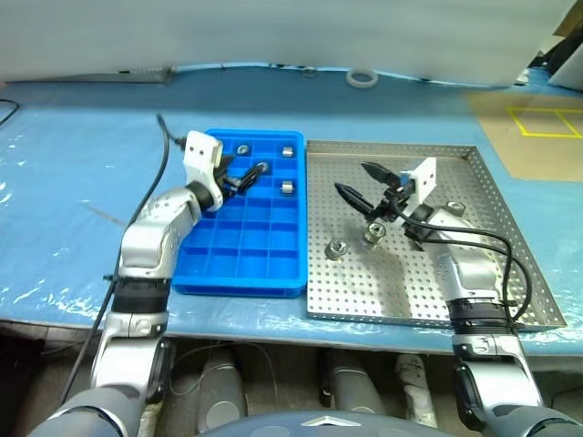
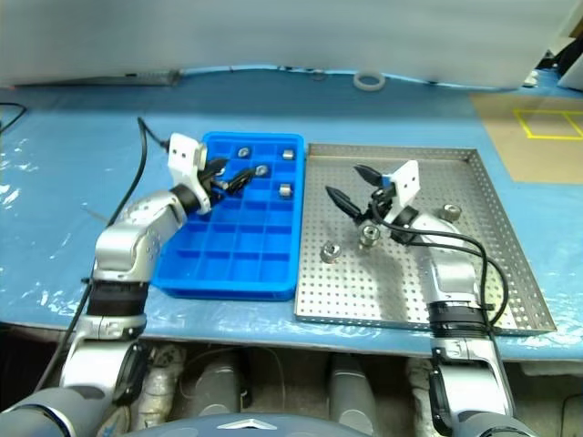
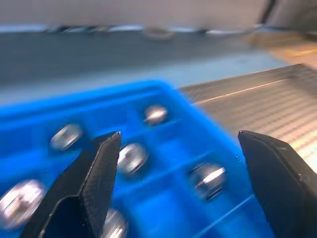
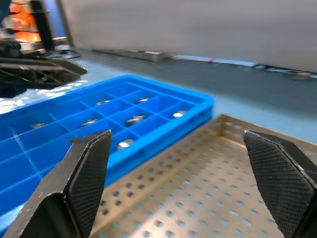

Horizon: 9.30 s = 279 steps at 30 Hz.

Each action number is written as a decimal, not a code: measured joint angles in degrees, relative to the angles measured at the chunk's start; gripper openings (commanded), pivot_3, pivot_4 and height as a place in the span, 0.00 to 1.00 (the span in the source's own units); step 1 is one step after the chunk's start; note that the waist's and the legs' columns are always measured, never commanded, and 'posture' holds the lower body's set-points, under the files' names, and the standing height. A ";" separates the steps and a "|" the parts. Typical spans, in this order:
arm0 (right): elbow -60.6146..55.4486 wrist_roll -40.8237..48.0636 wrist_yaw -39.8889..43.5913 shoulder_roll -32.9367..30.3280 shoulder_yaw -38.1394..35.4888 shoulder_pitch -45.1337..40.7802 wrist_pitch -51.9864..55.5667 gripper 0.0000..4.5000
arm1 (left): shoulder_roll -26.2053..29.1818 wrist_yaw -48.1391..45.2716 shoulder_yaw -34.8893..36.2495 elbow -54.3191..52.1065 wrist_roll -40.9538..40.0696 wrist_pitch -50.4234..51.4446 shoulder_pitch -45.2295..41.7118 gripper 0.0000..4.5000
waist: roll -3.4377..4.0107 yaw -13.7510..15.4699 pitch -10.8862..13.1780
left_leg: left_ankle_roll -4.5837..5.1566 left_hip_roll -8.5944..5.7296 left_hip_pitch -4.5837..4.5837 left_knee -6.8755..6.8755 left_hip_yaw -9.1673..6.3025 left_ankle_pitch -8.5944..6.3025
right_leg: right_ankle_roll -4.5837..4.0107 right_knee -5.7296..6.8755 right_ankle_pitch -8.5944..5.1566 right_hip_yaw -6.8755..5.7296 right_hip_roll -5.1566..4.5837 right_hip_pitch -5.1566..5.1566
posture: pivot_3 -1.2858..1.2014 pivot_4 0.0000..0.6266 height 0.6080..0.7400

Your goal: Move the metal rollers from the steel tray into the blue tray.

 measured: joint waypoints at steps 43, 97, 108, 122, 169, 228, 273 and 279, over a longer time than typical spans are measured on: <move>-11.86 4.78 -6.17 -4.14 -7.22 12.14 4.44 1.00 | -7.26 -47.83 -28.42 44.73 27.36 -34.47 -25.25 0.56 | 0.15 -9.57 -0.10 | 1.17 -0.97 -0.34 0.99 -0.11 -0.63 | 0.14 -0.15 0.05 -0.14 -1.20 0.39 | 0.33 0.24 1.00; -21.96 10.60 -3.23 -8.61 -4.30 16.42 17.29 1.00 | -14.32 -50.09 -32.05 59.67 36.46 -44.09 -33.68 0.56 | 0.22 -3.12 -0.09 | 1.15 -0.90 -0.40 0.73 0.06 -0.61 | 0.19 -0.25 0.02 -0.07 -1.18 0.16 | 0.28 0.24 1.00; -31.34 16.93 -1.60 -15.12 -4.47 20.22 26.97 1.00 | -15.88 -52.48 -32.60 58.87 37.50 -45.82 -33.03 0.19 | 0.25 -3.09 -0.13 | 1.15 -0.92 -0.30 0.55 0.06 -0.61 | 0.22 -0.48 0.00 -0.10 -1.19 0.31 | 0.28 0.24 1.00; -32.62 25.26 2.80 -18.67 -4.23 17.41 33.82 1.00 | -13.47 -40.10 -18.88 56.85 28.47 -34.77 -30.50 0.19 | 0.26 -3.08 -0.13 | 1.17 -0.90 -0.44 0.51 0.07 -0.59 | 0.22 -0.45 0.00 -0.09 -1.15 0.10 | 0.32 0.24 1.00; 8.54 6.94 21.43 3.86 14.42 -13.04 14.09 1.00 | 6.25 6.52 10.72 -40.93 0.23 -1.75 50.38 0.19 | 0.10 3.35 -0.04 | 0.22 -0.10 -0.04 -0.01 -0.03 -0.08 | 0.27 -0.06 -0.03 -0.27 -0.62 0.14 | 0.51 0.24 1.00; -29.17 10.76 -14.52 -10.65 -16.78 20.65 26.76 1.00 | -19.08 -17.11 -19.73 63.42 22.39 -38.43 -28.05 0.75 | 0.29 -8.39 -0.20 | 0.69 -0.17 -0.30 0.91 -0.03 -0.38 | 0.87 -0.08 -0.22 0.26 -0.15 0.17 | 0.21 0.24 1.00; -25.33 9.12 -13.91 -10.32 -10.11 18.60 23.11 1.00 | -15.76 -11.28 -8.83 58.70 22.28 -26.35 -24.47 0.75 | 1.13 -20.42 -4.12 | 3.03 -2.73 -0.82 3.21 -1.55 -2.03 | 1.82 -0.93 -0.63 -1.78 -3.37 2.89 | 0.25 0.00 1.00; -24.44 9.57 -12.26 -9.71 -7.84 17.18 23.06 1.00 | -15.86 -11.93 -5.01 57.10 17.96 -22.55 -24.57 0.75 | 1.16 -20.41 -4.19 | 3.26 -2.77 -0.92 3.20 -1.60 -1.93 | 1.49 -0.92 -0.43 -1.89 -3.43 2.88 | 0.26 0.00 1.00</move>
